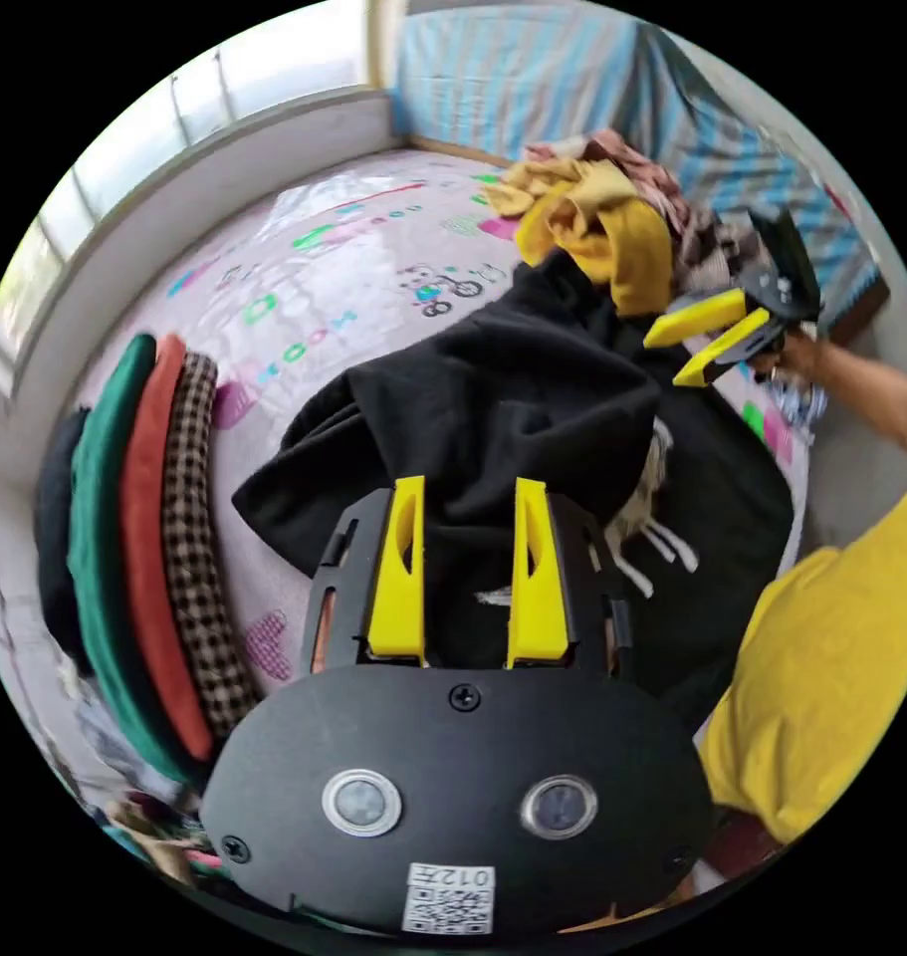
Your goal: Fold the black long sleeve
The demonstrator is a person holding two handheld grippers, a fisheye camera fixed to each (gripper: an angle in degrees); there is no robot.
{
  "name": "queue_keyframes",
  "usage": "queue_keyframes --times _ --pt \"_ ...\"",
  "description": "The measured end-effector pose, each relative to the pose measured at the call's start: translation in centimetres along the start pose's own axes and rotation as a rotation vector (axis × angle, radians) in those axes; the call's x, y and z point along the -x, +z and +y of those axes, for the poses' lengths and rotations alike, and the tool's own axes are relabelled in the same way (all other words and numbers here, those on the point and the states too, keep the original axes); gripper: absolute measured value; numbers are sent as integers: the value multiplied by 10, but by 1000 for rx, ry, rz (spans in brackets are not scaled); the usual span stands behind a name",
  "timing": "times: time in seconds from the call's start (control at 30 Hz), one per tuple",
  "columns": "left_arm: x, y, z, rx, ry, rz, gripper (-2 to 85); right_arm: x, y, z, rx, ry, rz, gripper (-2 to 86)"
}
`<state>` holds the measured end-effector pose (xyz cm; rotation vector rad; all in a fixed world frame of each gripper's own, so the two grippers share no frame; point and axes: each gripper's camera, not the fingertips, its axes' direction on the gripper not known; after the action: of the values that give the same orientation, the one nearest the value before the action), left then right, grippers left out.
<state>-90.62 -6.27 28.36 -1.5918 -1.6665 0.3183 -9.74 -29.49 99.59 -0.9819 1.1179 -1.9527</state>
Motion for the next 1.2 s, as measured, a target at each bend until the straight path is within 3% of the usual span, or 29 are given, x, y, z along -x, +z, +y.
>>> queue_keyframes --times 0.17,0.23,0.33,0.43,0.53,0.77,0.93,1.07,1.2 --pt "-96 15 -21 86 318 -274 98 73 70 5 156 -245 251 118" --pt "-120 27 -24 135 417 -377 72 76 92 -2 230 -267 286 45" --pt "-140 41 -25 236 535 -553 27 71 86 -19 211 -293 347 23" --pt "-132 2 -36 87 392 -650 10 66 45 -40 59 -283 437 16" --pt "-141 -37 -32 -132 225 -908 4 90 24 -37 -108 -354 576 14" --pt "-244 40 68 -95 563 -1163 0 138 137 67 26 -471 737 14" --pt "-239 10 84 -120 376 -1101 -1 138 133 77 -32 -324 680 20" --pt "-189 -45 65 -98 115 -863 -2 112 96 66 -89 -143 484 20" --pt "-154 -67 37 -141 104 -697 -2 96 58 55 -217 -20 346 16"
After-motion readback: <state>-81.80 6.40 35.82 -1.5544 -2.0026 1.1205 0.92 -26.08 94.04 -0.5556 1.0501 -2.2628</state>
